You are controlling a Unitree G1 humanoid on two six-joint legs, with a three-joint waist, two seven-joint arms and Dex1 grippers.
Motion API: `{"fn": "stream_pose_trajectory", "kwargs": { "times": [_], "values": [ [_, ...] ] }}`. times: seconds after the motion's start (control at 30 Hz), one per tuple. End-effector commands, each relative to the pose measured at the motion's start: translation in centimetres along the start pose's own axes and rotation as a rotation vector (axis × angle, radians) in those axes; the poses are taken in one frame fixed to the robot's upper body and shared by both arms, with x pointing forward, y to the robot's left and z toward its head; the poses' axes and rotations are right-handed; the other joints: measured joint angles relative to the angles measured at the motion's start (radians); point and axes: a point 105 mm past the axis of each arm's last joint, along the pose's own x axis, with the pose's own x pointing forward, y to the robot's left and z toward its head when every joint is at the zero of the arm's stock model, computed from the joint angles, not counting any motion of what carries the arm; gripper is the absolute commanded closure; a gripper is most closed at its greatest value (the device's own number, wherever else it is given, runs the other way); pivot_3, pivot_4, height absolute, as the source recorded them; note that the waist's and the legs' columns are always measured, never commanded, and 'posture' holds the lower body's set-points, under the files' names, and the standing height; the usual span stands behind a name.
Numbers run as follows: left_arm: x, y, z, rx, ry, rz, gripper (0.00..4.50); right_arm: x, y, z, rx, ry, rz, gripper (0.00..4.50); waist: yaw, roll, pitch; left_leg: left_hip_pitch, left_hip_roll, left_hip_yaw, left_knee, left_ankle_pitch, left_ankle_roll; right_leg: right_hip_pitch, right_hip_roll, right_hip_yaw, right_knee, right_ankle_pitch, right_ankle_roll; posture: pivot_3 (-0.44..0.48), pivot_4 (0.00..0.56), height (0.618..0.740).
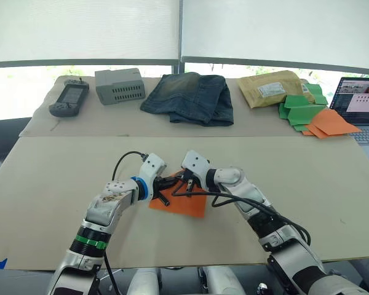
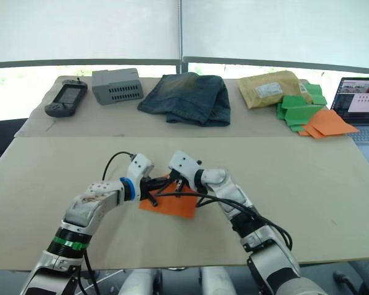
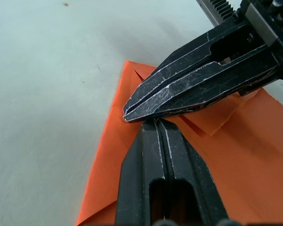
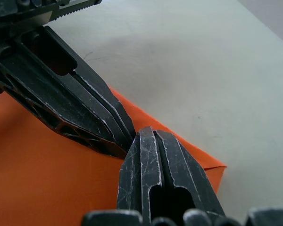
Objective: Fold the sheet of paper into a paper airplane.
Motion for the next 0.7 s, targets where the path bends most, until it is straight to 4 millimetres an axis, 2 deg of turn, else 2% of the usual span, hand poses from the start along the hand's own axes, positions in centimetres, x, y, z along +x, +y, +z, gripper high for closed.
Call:
{"fn": "stream_pose_trajectory", "kwargs": {
  "times": [0.03,0.2,0.33,0.53,0.7],
  "values": [
    [0.1,-0.1,0.0,0.007,0.005,-0.001,4.45,0.4,-1.1,-0.4,-0.017,0.038,-0.063,4.5,0.0,0.0,0.0,0.0,0.0,0.0,0.0,0.0,0.0,0.0,0.0,0.0,0.0,0.0,0.0,0.0,0.15,0.728],
    [-0.1,0.8,-1.4,-0.004,0.071,0.052,4.45,-0.1,-2.1,-1.5,-0.002,0.098,-0.099,4.5,0.002,0.0,0.0,0.0,0.0,0.0,0.0,0.0,0.0,0.0,-0.001,0.0,0.0,0.0,0.0,0.0,0.15,0.728],
    [-0.1,0.9,-1.5,-0.007,0.075,0.058,4.45,-0.8,-2.7,-2.0,0.011,0.099,-0.116,4.5,0.005,0.0,0.0,0.0,-0.001,0.0,0.0,0.0,0.0,0.001,-0.001,0.0,0.0,0.0,0.0,0.0,0.15,0.728],
    [-0.1,0.9,-1.5,-0.012,0.072,0.055,4.45,-2.5,-4.8,-3.7,0.053,0.116,-0.198,4.5,0.015,0.0,0.0,0.001,-0.001,0.0,0.0,0.0,0.0,0.001,-0.001,0.0,-0.001,0.0,0.0,0.0,0.15,0.728],
    [-0.1,0.8,-1.5,-0.011,0.069,0.05,4.45,-2.8,-5.4,-4.5,0.074,0.132,-0.227,4.5,0.015,0.0,0.0,0.001,-0.001,0.0,0.0,0.0,0.0,0.002,-0.001,0.0,-0.001,0.0,0.0,0.0,0.15,0.728]
  ]
}}
